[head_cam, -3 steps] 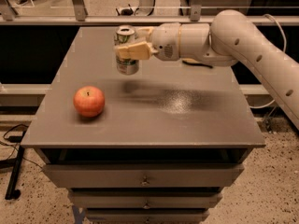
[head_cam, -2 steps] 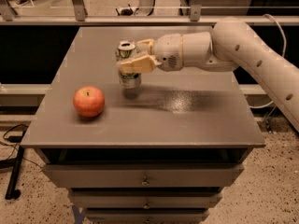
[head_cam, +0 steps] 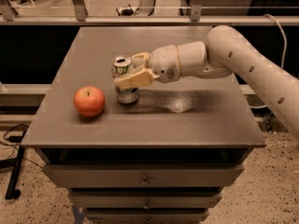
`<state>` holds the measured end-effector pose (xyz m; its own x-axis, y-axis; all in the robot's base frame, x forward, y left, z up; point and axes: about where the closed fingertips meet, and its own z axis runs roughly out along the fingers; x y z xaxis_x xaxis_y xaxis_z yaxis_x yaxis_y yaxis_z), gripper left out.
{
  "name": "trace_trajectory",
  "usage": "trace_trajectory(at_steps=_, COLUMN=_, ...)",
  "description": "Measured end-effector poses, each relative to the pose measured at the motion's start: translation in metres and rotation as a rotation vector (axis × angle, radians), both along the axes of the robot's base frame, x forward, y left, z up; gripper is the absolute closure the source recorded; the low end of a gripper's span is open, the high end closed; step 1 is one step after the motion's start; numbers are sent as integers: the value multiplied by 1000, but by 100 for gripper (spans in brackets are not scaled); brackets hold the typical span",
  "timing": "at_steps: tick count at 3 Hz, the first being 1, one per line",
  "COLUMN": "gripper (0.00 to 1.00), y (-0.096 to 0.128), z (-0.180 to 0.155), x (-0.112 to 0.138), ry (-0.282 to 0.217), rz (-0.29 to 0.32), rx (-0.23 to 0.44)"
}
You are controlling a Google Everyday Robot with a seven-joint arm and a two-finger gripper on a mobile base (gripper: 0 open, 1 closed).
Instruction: Move 7up can near apple
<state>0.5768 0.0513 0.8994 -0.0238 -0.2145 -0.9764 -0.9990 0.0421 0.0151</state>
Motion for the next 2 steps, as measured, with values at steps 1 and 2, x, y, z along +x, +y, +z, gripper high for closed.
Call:
trace_trajectory(at_steps=1, gripper=100, y=11, z=-10, x=-13, ry=11, rz=46, rx=19)
trace_trajectory(at_steps=2, gripper=78, y=18, z=-14, x=-19, ry=-4, rz=87, rx=26)
